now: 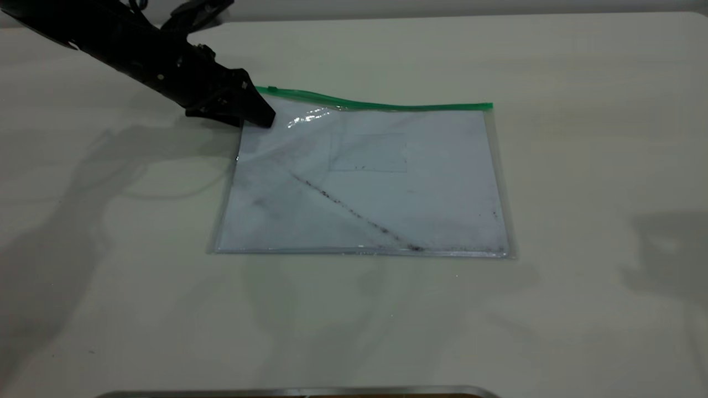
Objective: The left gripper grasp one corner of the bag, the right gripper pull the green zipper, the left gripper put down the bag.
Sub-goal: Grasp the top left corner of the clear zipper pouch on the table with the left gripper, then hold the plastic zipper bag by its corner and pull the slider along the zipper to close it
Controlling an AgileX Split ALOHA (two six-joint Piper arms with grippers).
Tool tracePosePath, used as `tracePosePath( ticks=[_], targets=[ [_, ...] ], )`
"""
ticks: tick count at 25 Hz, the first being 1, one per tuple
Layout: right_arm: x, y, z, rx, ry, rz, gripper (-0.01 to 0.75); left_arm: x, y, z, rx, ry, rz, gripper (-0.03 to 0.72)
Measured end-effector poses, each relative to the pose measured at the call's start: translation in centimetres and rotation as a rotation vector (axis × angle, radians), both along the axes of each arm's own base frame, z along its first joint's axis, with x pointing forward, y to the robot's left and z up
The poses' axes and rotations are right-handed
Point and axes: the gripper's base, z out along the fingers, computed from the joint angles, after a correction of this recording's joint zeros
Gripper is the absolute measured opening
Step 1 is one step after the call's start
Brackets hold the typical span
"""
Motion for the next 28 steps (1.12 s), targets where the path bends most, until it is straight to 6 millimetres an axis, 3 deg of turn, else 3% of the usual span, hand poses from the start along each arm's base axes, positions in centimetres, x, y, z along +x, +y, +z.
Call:
tracePosePath(
  ticks=[3, 6, 13, 21, 28],
  targets=[
    [0.0, 0.0, 0.0, 0.0, -0.001, 0.0, 0.576, -0.2, -0.6, 0.0, -0.004, -0.004, -0.03, 0.551],
    [0.0, 0.0, 0.0, 0.0, -0.001, 0.0, 0.576, -0.3, -1.0, 0.0, -0.004, -0.01, -0.048, 0.451],
    [0.0, 0.0, 0.0, -0.003, -0.001, 0.003, 0.576, -0.1, -1.2, 0.4, -0.003, -0.072, -0.14, 0.061],
    [1.0, -0.1, 0.1, -0.056, -0.091, 0.06, 0.576, 1.1, -3.0, 4.6, -0.004, -0.307, -0.681, 0.053],
    [4.0, 0.8, -3.0, -0.082, -0.076, 0.2, 0.576, 1.2, -6.3, 7.8, 0.065, -0.378, -1.015, 0.053]
  ],
)
